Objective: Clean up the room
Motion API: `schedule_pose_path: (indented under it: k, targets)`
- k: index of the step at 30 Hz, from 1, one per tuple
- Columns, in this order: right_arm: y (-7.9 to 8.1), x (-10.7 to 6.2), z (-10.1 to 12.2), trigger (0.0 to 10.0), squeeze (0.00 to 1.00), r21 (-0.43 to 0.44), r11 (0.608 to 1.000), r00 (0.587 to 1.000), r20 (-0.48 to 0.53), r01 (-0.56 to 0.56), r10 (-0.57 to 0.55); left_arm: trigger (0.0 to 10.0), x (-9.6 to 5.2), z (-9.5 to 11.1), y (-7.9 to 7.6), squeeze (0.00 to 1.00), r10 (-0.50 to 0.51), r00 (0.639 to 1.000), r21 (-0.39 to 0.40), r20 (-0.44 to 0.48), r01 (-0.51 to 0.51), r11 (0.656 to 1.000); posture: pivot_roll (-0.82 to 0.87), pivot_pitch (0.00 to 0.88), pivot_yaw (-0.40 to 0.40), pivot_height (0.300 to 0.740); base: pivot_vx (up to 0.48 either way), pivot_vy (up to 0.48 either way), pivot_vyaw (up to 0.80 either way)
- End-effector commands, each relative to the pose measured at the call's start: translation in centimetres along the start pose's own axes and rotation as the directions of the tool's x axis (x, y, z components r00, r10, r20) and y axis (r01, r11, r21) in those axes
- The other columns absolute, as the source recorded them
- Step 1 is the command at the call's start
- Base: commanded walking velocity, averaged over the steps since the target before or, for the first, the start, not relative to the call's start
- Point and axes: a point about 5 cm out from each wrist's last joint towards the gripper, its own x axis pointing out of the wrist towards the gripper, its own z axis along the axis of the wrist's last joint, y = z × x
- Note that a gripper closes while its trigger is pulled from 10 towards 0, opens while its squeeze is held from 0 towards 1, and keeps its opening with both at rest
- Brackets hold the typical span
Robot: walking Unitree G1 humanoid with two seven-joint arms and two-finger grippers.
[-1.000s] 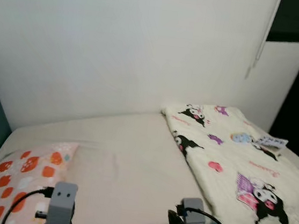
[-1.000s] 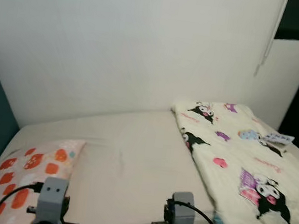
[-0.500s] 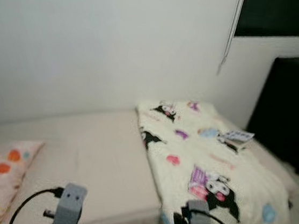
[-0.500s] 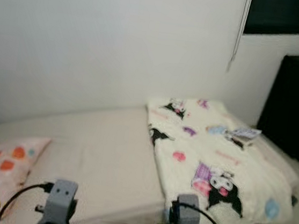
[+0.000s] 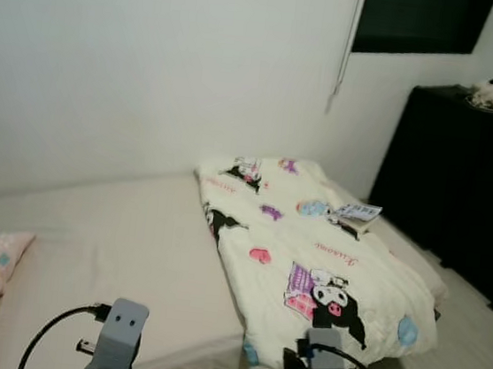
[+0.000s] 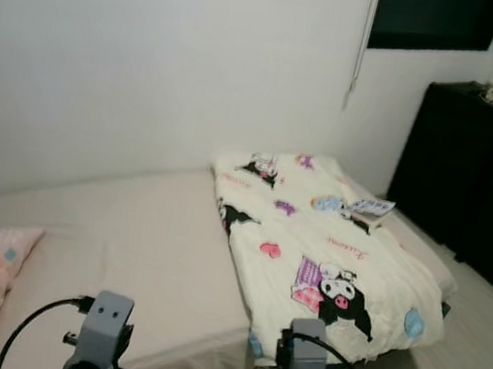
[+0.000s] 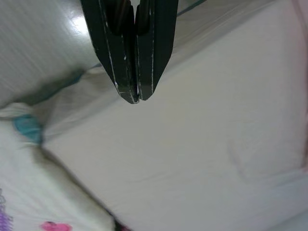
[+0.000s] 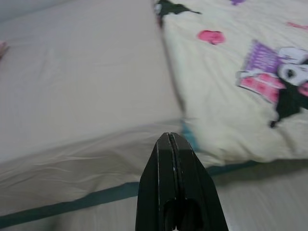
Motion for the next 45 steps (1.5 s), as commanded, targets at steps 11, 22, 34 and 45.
schedule_pose_path:
  k: [11,22,34,45]
  targets:
    - [-0.24,-0.08,-0.25,10.0,0.00,-0.045,0.999,1.000,-0.007,-0.003,0.003,10.0,-0.52,-1.38,0.11,0.00,0.006,0.999,-0.035,-0.040,-0.007,0.999,-0.04,0.085,0.020,0.740,0.000,0.000,0.00]
    - [-0.28,0.18,-0.08,10.0,0.00,-0.070,0.998,1.000,-0.006,0.001,-0.001,10.0,-0.68,-1.21,-0.07,0.00,0.009,0.999,-0.040,-0.031,-0.010,0.999,-0.04,0.089,0.017,0.740,0.000,0.000,0.48]
    - [-0.43,0.22,0.09,10.0,0.00,-0.071,0.997,1.000,0.000,0.005,-0.005,10.0,-0.44,-0.93,-0.28,0.00,0.002,1.000,-0.057,-0.021,-0.003,0.998,-0.04,0.096,0.018,0.740,0.000,0.000,0.80]
    - [-0.57,0.19,0.18,10.0,0.00,-0.070,0.998,1.000,0.003,0.007,-0.006,10.0,-0.49,-0.92,-0.37,0.00,0.002,1.000,-0.061,-0.019,-0.003,0.998,-0.04,0.092,0.016,0.740,0.000,0.000,0.80]
